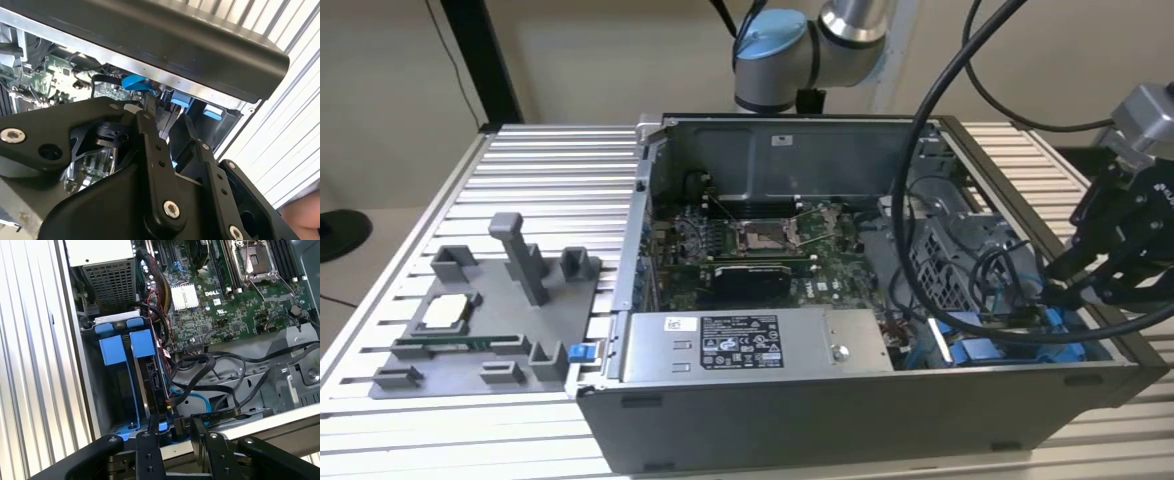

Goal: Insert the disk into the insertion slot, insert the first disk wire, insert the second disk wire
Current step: 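Insert the second disk wire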

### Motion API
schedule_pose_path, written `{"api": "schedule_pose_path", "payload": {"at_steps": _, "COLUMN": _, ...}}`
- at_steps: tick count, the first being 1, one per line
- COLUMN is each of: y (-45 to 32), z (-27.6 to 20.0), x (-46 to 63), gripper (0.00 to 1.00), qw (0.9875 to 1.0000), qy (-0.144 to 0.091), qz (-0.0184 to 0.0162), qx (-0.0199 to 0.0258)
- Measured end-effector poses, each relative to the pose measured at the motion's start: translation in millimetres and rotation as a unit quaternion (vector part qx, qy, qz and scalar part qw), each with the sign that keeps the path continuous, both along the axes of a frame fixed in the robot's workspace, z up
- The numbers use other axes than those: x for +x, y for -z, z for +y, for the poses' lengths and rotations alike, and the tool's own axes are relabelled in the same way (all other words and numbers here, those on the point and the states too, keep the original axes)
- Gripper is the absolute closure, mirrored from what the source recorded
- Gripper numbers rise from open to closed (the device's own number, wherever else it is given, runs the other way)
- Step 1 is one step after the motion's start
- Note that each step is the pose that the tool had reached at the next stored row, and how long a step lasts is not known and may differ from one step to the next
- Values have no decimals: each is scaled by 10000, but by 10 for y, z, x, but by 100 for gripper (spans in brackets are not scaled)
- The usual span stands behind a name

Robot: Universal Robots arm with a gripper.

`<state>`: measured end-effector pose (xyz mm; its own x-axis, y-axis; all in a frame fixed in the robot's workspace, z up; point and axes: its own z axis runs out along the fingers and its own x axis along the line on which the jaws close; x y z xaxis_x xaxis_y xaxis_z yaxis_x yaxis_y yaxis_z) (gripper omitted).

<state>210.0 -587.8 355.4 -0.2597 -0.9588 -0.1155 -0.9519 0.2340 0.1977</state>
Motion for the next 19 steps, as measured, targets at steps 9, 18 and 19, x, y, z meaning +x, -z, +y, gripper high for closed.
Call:
{"api": "schedule_pose_path", "payload": {"at_steps": 9, "y": 7, "z": 1, "x": 0, "gripper": 0, "qw": 9999, "qy": -8, "qz": -1, "qx": 119}}
{"api": "schedule_pose_path", "payload": {"at_steps": 18, "y": 20, "z": 1, "x": 0, "gripper": 0, "qw": 9997, "qy": -74, "qz": -3, "qx": 216}}
{"api": "schedule_pose_path", "payload": {"at_steps": 19, "y": 20, "z": 1, "x": -1, "gripper": 0, "qw": 9997, "qy": -76, "qz": -3, "qx": 217}}
